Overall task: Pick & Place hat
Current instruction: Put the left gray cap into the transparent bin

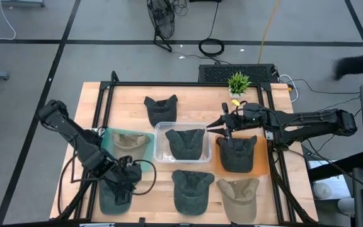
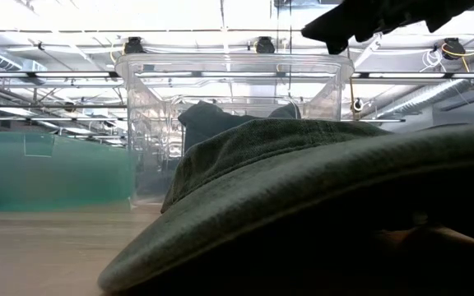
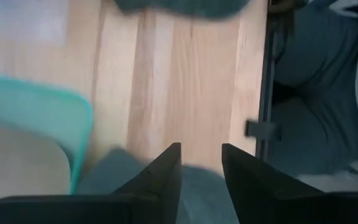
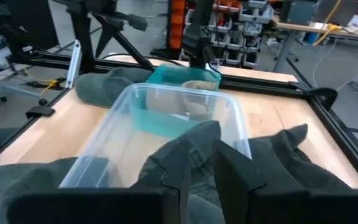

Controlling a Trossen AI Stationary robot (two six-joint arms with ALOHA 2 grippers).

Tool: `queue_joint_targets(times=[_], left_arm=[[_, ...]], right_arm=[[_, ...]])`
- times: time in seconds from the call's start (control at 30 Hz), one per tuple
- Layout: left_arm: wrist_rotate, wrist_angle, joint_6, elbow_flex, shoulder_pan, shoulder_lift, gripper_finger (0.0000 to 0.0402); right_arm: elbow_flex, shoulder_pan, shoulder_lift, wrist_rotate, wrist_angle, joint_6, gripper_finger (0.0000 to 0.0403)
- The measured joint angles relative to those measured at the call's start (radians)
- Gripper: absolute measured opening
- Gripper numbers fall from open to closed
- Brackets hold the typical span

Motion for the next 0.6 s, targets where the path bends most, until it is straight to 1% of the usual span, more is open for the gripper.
queue_joint_targets(times=[0.07, 0.17, 0.27, 0.4, 0.6], left_arm=[[0.076, -0.014, -0.059, 0.000, 0.008, 0.018, 0.0123], [0.226, -0.017, -0.191, 0.000, -0.011, 0.043, 0.0122], [0.302, -0.017, -0.305, 0.000, -0.058, 0.062, 0.0122], [0.333, -0.024, -0.373, 0.000, -0.099, 0.083, 0.0122], [0.314, -0.021, -0.417, 0.000, -0.133, 0.112, 0.0122]], right_arm=[[0.000, -0.005, 0.000, 0.000, -0.004, 0.000, 0.0059], [0.000, -0.007, 0.000, 0.000, -0.010, -0.011, 0.0059], [0.000, -0.012, -0.005, -0.001, -0.011, -0.034, 0.0059], [0.000, -0.027, -0.011, 0.000, -0.009, -0.042, 0.0059], [0.000, -0.055, -0.014, 0.000, 0.027, -0.051, 0.0059]])
